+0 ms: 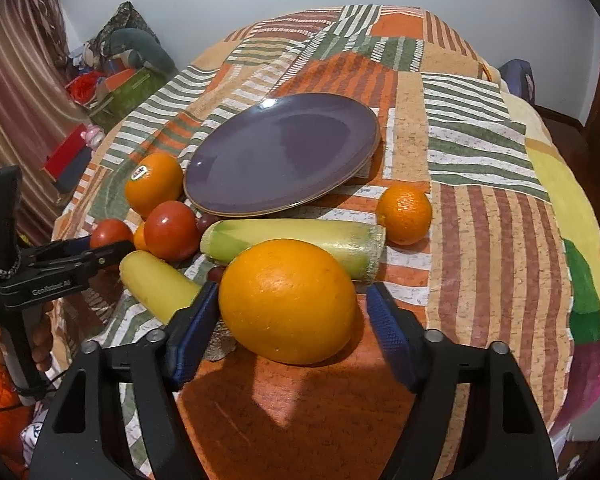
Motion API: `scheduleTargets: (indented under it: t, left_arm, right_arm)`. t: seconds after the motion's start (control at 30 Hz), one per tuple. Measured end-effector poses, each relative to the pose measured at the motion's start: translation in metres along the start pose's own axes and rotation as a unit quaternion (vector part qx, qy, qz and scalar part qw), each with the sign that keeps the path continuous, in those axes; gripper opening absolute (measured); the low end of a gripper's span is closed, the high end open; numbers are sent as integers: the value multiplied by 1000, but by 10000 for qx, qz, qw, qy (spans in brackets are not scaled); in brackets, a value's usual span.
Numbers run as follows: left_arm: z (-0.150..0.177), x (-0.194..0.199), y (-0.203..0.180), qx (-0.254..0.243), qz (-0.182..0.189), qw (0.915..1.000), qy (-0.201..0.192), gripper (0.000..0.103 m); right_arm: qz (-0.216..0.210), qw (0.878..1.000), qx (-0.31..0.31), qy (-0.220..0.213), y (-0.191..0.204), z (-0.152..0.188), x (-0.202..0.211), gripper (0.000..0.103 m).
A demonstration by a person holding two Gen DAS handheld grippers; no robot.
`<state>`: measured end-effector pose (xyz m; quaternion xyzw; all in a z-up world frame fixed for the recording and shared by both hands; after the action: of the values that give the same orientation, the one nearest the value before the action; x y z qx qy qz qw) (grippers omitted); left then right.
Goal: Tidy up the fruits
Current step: 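Close the right tool on the large orange while the left tool grasps a red tomato, then lift the orange with the right tool while the left tool lifts the tomato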
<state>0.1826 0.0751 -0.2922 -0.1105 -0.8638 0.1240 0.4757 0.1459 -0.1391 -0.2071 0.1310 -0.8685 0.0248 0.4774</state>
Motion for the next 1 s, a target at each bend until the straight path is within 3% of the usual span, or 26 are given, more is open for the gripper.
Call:
scheduleTargets:
  t: [0.07,0.4,1.0]
  left_arm:
    - [-1,0,-4,-44,47,10000,0,51]
    - [-5,13,-9,-139,-66,9998,-118,50]
    - [-89,73,-56,-731,165,9886,-1306,50]
  right_arm:
    - [10,10000,17,-1,2,-1,0,63]
    - [39,9998,6,-184,0,-7,13,63]
    - [350,9865,106,-1598,-12,-86,68,63]
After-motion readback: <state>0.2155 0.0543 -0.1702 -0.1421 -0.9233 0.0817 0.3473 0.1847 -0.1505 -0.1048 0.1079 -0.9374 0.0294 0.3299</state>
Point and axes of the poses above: each gripper's, at about its wrist camera, not at the fingertips, and x roughly against the way its jaws point, y to its left, z to its underside, the point moved 6 cm from there along -x, roughly the way its jaws point, and after that the axes turned 12 degrees about z, right-handed, at the moved point
